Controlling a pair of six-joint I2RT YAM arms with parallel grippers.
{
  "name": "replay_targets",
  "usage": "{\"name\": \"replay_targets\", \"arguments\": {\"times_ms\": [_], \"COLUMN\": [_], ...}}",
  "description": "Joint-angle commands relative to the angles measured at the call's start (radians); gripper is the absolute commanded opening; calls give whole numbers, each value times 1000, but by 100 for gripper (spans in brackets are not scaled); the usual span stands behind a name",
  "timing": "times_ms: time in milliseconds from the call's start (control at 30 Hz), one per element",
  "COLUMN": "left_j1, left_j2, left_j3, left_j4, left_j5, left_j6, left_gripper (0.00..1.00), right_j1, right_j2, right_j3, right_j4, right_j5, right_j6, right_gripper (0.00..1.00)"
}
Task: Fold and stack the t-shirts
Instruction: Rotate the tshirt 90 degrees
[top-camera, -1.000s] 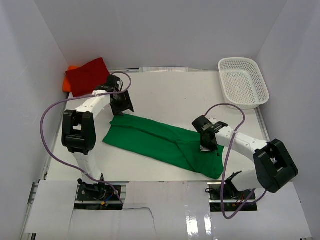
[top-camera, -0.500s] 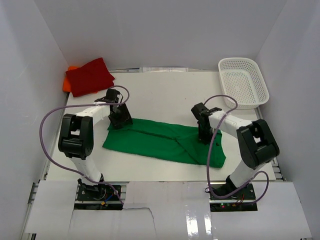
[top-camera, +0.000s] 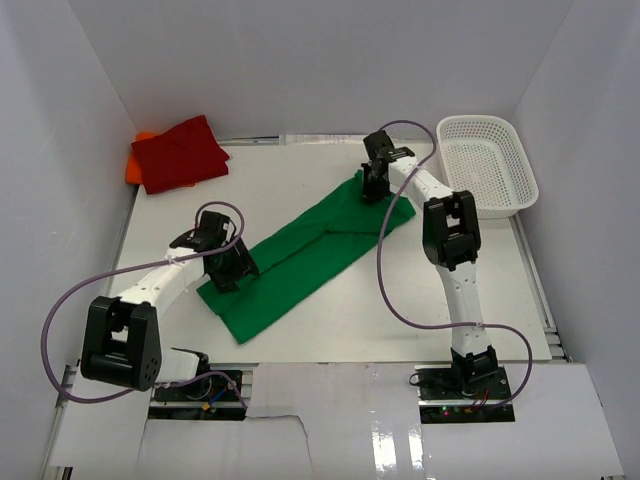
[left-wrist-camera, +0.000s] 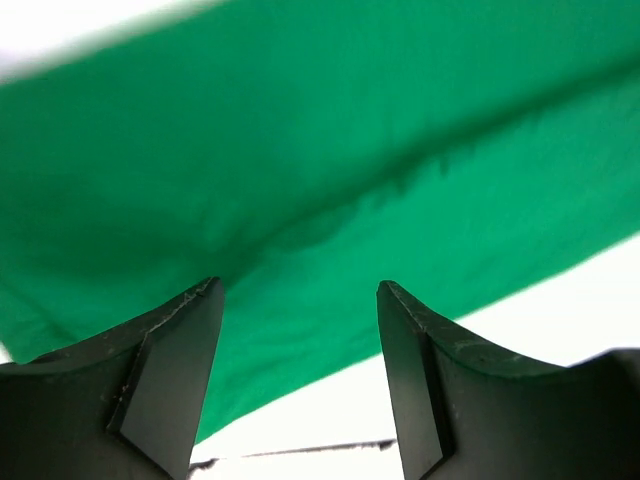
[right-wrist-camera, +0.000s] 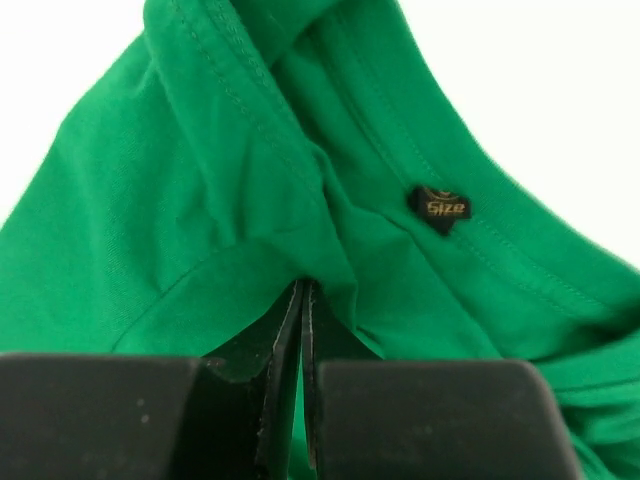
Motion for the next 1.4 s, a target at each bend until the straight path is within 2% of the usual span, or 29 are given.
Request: {"name": "replay_targets", "arguments": {"times_ms": [0, 100, 233, 467, 567, 667, 700, 867, 933, 1000, 1067, 1133, 1233, 1367], "left_j1": [-64, -130, -214, -461, -484, -474, -472, -469, -469, -455, -342, -202, -123, -93], "left_j2": [-17, -8, 26, 95, 66, 15, 12, 15, 12, 6, -2, 6, 73, 214], "left_j3": [-27, -32, -67, -26, 47, 135, 214, 386, 437, 485, 496, 453, 436, 442], "left_j4": [-1, 10, 62, 124, 79, 18, -3, -48, -83, -161, -171, -152, -136, -47], "left_j5": [63, 77, 123, 164, 83, 29, 25, 139, 143, 31, 30, 112, 80, 61], "left_j6": [-50, -89, -144, -253, -279, -253, -242, -213, -208, -179, -114, -67, 5, 16], "left_gripper": [73, 74, 74, 74, 74, 75, 76, 78, 78, 79, 81, 80, 80, 79], "right_j1": [0, -13, -53, -115, -129, -134, -135, -157, -157, -143, -113, -87, -36, 12], "right_j2": [196, 266, 252, 340, 317, 274, 254, 261, 249, 165, 84, 53, 17, -6], "right_j3": [210, 300, 159, 269, 249, 225, 215, 267, 289, 192, 137, 123, 113, 91], "right_j4": [-38, -9, 238, 310, 358, 373, 393, 455, 476, 513, 495, 405, 312, 236], "right_j5": [-174, -252, -434, -564, -578, -576, -579, -637, -671, -685, -647, -615, -591, -559], "right_j6": [-27, -3, 89, 154, 152, 126, 123, 155, 160, 142, 76, 25, -35, -93], "right_gripper": [8, 8, 8, 8, 8, 8, 8, 9, 23, 32, 37, 42, 44, 46]}}
